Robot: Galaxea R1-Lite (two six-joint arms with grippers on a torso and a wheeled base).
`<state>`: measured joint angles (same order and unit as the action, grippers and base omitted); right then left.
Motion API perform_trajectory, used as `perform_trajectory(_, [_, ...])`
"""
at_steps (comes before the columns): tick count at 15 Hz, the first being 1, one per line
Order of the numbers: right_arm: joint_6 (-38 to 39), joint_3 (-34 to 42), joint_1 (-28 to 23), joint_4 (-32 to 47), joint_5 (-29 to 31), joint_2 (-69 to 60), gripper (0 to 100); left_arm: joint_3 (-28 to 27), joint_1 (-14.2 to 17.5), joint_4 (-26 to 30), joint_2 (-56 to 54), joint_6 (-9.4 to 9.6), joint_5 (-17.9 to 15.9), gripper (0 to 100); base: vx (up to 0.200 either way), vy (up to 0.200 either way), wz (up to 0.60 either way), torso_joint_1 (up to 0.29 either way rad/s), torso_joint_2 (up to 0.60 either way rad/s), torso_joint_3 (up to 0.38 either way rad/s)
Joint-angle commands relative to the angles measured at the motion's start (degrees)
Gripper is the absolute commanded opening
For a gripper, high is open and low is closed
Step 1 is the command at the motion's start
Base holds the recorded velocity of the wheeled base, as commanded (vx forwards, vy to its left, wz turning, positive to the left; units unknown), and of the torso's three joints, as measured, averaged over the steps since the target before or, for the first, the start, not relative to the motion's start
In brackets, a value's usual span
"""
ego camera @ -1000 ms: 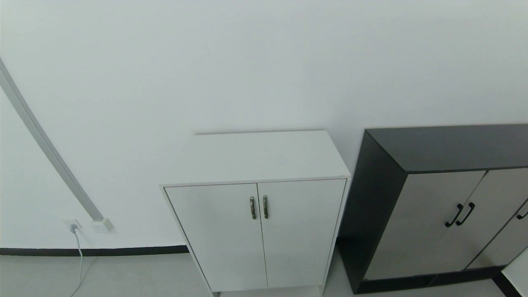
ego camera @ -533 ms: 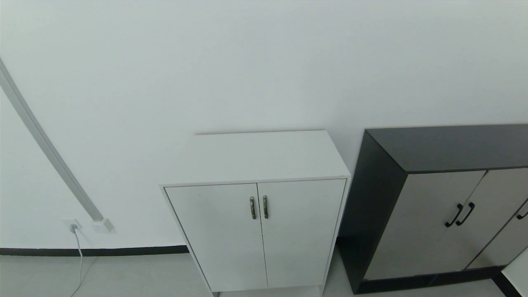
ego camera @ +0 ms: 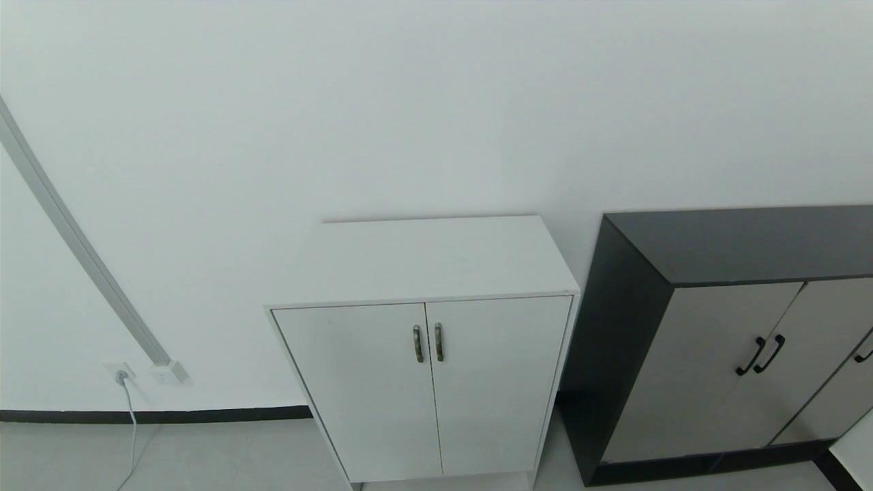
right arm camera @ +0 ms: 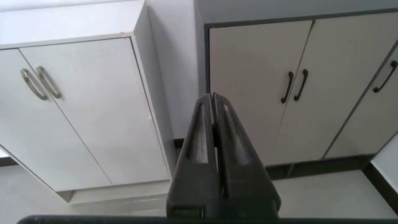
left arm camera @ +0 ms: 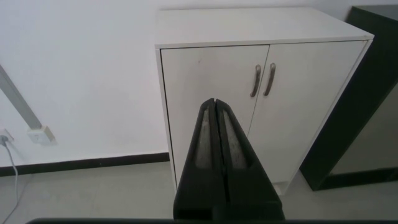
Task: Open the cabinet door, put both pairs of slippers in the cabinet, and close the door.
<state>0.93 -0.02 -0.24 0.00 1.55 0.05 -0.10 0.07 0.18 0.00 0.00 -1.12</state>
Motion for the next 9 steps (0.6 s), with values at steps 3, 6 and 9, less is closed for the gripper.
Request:
perform_trajectory(3, [0.0, 0.0, 0.0, 0.1, 0.0, 0.0, 0, 0.0, 0.0, 0.0, 0.0, 0.0, 0.0, 0, 0.0, 0.0, 0.0, 0.0, 0.0, 0.0])
perform_trajectory(6, [0.0, 0.0, 0.0, 0.0, -1.5, 0.0, 0, 0.0, 0.0, 0.0, 0.0, 0.0, 0.0, 0, 0.0, 0.0, 0.0, 0.0, 0.0, 0.0])
perform_trajectory(9, [0.1, 0.0, 0.0, 0.0, -1.5, 0.0, 0, 0.0, 0.0, 0.0, 0.0, 0.0, 0.0, 0, 0.0, 0.0, 0.0, 0.0, 0.0, 0.0])
